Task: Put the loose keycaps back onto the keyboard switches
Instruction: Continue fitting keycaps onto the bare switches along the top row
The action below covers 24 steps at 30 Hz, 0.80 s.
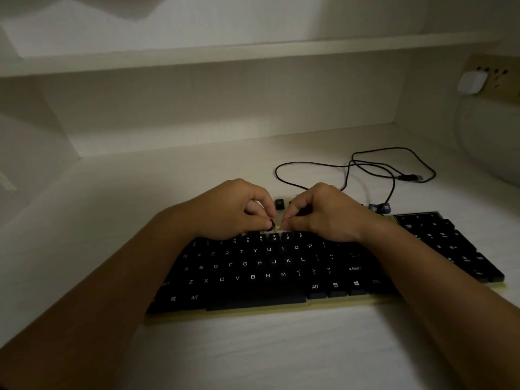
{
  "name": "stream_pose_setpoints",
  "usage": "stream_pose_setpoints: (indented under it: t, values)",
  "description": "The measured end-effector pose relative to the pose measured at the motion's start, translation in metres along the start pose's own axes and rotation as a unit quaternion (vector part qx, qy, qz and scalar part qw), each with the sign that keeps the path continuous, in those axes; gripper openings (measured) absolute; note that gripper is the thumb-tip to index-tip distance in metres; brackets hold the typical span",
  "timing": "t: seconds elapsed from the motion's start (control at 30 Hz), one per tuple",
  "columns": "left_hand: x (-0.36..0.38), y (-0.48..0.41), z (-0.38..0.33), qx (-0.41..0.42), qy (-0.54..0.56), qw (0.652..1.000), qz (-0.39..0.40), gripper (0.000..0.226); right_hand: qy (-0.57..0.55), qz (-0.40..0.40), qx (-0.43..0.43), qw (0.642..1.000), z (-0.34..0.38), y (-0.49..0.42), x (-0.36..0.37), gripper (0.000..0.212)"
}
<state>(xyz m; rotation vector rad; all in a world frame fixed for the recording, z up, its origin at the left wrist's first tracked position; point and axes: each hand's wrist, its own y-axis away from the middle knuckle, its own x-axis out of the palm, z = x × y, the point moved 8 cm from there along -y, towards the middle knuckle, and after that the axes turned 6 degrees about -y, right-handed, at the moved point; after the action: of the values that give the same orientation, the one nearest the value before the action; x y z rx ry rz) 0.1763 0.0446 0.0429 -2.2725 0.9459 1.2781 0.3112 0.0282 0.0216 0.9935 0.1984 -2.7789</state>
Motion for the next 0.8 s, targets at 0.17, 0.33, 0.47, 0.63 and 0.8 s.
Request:
stream_pose_setpoints:
  t: [0.17,0.33,0.47,0.63,0.8]
  values:
    - [-0.005,0.002,0.005,-0.002,-0.005,0.999,-0.034,0.007,-0.005,0.003,-0.005,1.0,0.0,-0.001,0.002,0.003]
    - [-0.008,0.002,0.001,0.016,-0.026,0.998,-0.05,0.007,-0.006,0.005,-0.006,1.0,0.0,-0.001,0.002,0.002]
    - [-0.007,0.002,-0.002,0.016,-0.05,0.997,-0.051,0.007,-0.01,0.008,-0.004,1.0,-0.001,0.0,0.002,0.003]
    - [-0.007,0.003,-0.005,0.006,-0.076,0.994,-0.073,0.006,-0.011,0.006,-0.002,1.0,0.0,-0.001,0.003,0.002]
    - [-0.006,0.006,0.002,-0.013,-0.037,0.994,-0.1,0.005,-0.011,0.004,-0.001,1.0,-0.001,-0.001,0.004,0.003]
